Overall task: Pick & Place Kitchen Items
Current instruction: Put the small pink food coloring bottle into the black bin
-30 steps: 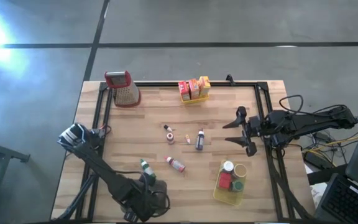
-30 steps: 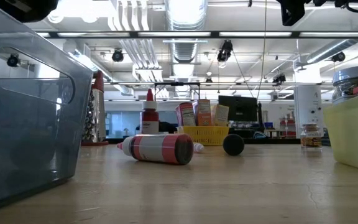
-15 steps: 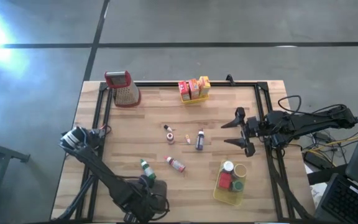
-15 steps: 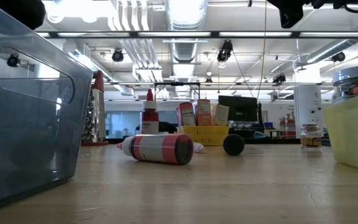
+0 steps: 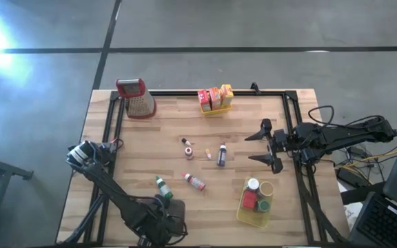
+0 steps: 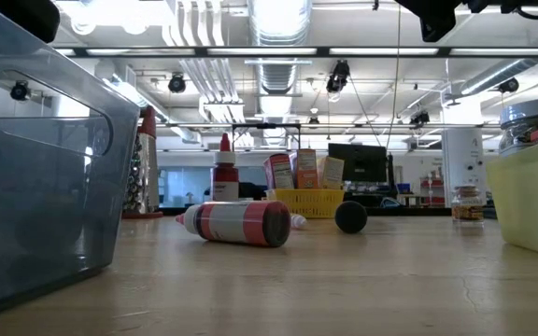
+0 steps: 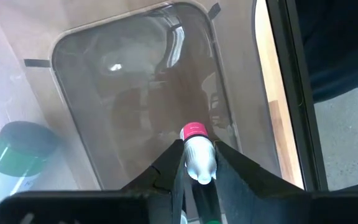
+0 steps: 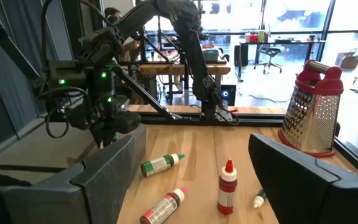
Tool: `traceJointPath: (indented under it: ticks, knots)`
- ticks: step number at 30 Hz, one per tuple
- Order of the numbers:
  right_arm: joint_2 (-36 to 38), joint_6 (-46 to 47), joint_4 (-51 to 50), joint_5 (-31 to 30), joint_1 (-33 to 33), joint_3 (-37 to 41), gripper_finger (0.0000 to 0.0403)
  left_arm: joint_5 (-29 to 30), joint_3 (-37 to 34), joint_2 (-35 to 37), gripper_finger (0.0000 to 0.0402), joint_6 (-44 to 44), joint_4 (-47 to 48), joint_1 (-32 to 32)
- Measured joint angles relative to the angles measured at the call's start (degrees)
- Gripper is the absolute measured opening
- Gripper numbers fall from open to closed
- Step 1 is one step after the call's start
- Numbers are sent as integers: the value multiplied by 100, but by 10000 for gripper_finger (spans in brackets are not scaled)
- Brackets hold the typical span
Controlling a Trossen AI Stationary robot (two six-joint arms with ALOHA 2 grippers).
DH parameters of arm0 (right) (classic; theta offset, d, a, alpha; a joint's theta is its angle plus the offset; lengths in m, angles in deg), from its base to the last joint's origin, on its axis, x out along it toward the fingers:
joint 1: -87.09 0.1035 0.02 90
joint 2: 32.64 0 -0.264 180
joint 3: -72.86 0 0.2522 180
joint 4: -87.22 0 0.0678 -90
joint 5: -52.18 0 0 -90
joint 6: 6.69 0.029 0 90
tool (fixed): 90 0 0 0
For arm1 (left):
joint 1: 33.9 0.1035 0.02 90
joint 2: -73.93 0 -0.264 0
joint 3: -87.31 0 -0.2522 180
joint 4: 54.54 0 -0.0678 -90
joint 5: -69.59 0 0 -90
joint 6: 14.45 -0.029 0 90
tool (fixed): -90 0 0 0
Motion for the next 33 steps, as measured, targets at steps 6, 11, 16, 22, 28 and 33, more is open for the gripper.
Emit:
traceJointPath:
  ticks: [6,11,16,22,28,33]
  knots:
    - [0,-6,0,0,1,0,332,-22,-157,0,81,69,-170,-7]
    - [0,-6,0,0,1,0,349,-52,-282,0,81,113,-274,-10]
    - [0,-6,0,0,1,0,360,-76,-375,0,81,227,-363,-20]
    - [0,-1,0,0,2,0,352,-145,-376,0,81,240,-375,-26]
    - [0,5,0,0,2,0,333,-146,-376,0,81,240,-381,-26]
    - [0,6,0,0,0,0,317,-146,-376,0,97,238,-381,-28]
